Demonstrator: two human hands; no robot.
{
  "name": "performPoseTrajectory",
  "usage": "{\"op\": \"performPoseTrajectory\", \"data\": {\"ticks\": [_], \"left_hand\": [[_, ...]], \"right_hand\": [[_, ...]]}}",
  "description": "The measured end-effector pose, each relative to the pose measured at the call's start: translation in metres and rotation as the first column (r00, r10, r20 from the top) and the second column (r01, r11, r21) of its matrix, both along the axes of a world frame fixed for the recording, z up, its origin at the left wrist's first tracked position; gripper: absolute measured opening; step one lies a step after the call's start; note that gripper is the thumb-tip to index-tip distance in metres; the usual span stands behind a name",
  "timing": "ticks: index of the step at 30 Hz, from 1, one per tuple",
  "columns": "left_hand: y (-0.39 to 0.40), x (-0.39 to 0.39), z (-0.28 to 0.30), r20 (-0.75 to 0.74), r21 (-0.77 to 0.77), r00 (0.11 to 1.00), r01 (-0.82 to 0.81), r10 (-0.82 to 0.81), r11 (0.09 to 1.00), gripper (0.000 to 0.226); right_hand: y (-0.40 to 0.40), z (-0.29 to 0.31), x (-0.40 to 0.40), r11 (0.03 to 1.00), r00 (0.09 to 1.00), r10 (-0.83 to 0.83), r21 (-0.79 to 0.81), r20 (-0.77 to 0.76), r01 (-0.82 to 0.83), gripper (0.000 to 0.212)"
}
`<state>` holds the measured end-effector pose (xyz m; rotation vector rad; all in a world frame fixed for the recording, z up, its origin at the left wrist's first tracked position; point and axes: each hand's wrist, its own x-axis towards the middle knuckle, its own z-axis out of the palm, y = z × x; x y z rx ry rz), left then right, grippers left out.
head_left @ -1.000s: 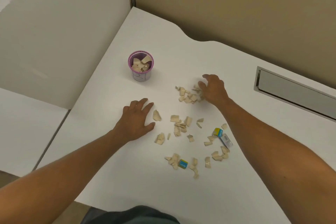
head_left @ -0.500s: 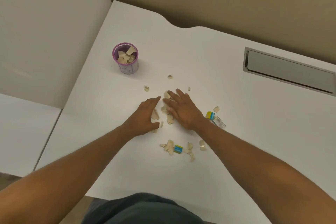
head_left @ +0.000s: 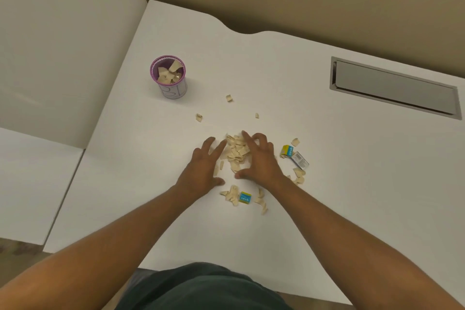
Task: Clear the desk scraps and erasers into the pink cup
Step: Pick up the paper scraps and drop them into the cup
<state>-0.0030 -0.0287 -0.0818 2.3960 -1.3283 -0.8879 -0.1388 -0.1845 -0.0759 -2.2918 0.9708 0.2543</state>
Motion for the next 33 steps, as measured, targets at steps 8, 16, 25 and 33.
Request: {"op": "performPoseTrajectory", "data": {"ticks": [8, 16, 25, 33], "left_hand": [[-0.046, 0.005, 0.005, -0.035, -0.030, 0.999, 0.003, -0.005, 1.000, 0.073], [-0.043, 0.011, -0.001, -0.015, -0.034, 0.996, -0.091, 0.091, 0.995, 0.024], [-0.027, 0.055, 0.045, -0.011, -0.198, 0.973, -0.228, 0.231, 0.953, 0.011], [-0.074, 0.190, 0.110, 0.227, -0.264, 0.894, -0.325, 0.386, 0.908, 0.016]], "right_hand": [[0.016, 0.009, 0.027, 1.000, 0.996, 0.018, -0.024, 0.088, -0.015, 0.037], [0.016, 0.002, 0.021, 0.998, 0.990, -0.059, -0.009, 0.128, 0.060, 0.019], [0.015, -0.005, 0.005, 0.980, 0.960, -0.199, 0.040, 0.199, 0.195, 0.019], [0.015, -0.011, 0.001, 0.988, 0.970, -0.152, 0.011, 0.189, 0.153, 0.020]]}}
